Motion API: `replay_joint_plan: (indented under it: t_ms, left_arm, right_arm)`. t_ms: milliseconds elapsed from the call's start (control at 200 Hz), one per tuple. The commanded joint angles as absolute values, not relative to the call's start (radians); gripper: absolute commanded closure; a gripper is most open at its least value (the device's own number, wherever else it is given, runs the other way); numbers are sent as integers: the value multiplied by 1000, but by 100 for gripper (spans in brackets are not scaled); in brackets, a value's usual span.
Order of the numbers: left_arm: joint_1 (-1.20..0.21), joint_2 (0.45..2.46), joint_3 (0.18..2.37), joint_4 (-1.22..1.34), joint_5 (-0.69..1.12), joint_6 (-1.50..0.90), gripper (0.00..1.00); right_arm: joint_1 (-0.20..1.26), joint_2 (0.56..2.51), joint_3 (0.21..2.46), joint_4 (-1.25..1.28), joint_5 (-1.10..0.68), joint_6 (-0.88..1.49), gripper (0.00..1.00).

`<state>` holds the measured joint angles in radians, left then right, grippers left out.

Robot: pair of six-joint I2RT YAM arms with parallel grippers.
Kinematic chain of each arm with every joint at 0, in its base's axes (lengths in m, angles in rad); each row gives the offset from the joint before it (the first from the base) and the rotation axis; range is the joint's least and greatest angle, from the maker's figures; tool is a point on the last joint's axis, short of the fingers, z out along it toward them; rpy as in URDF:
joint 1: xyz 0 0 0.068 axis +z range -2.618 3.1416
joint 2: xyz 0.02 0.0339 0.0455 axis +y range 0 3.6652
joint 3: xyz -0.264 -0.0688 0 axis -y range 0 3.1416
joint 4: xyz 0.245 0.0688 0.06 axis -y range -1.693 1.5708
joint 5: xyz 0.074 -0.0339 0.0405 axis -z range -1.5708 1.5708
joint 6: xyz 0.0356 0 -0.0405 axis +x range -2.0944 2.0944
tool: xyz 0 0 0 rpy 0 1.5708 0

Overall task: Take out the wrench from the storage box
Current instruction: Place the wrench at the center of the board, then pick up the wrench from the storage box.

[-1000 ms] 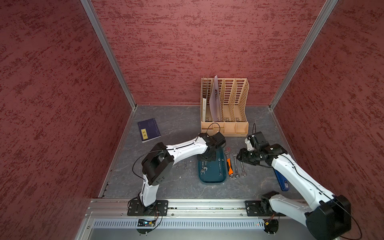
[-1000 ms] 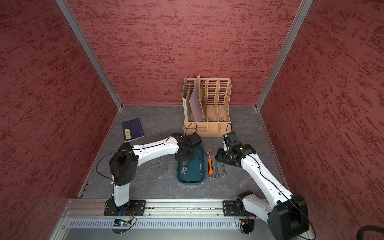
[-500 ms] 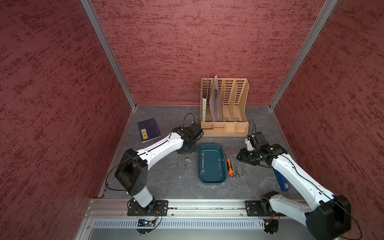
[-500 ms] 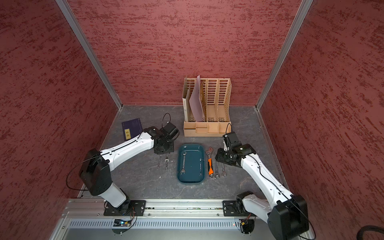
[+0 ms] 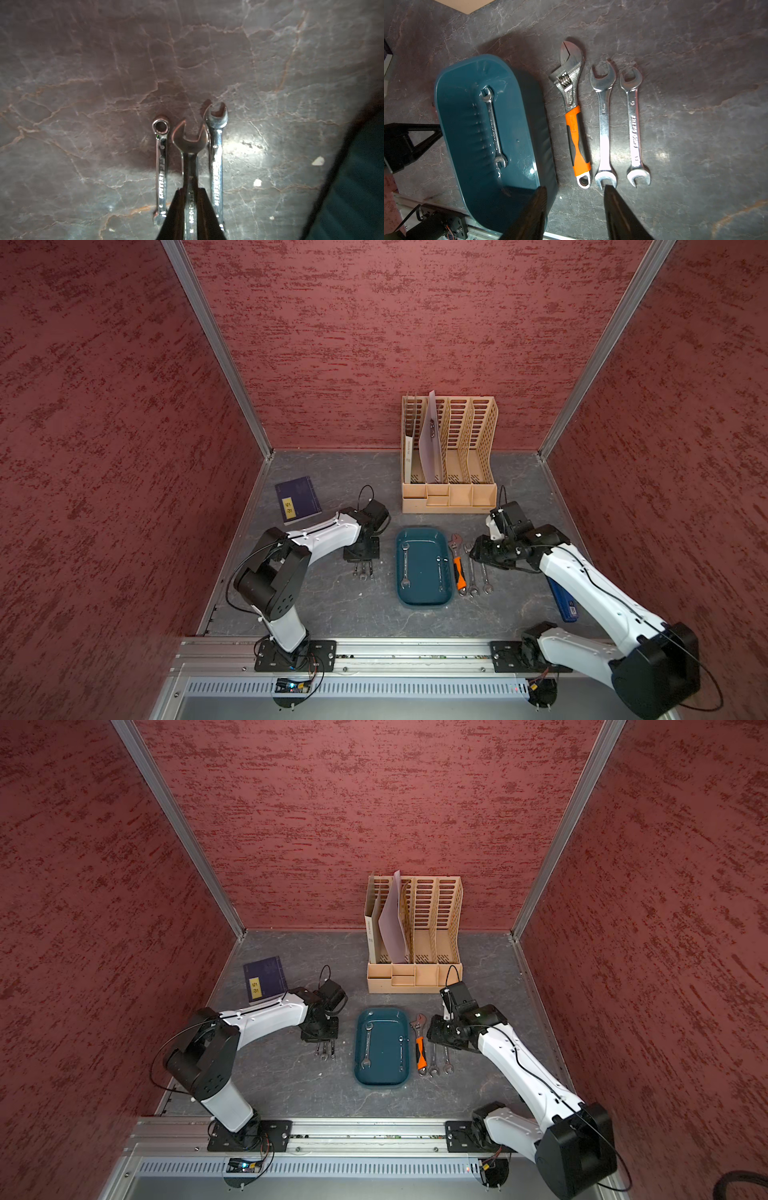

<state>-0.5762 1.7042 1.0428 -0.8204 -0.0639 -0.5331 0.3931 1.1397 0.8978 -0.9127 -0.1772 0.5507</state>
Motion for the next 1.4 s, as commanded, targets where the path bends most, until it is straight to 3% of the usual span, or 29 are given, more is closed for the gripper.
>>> replay_joint_plan:
  t_ms: [0,190,481,806,1392]
  left_arm:
    - [-562,1727,1026,-768,-51,-495,92]
    - [-558,1735,1007,-747,-46,-497,91]
    - [-557,1693,999,-756,-58,-515,71]
    - [-550,1515,981,-787,-104,-548,62]
    - [-527,1336,918,-790,-101,-586,60]
  right_arm:
    - [424,1145,953,-932,-141,576,51]
    - [502,1154,1010,-963,-109,614,50]
    - [699,1255,1092,-959,-43,695,50]
    - [887,1507,1215,-947,30,748,48]
    - [910,1841,1349,-801,3,754,42]
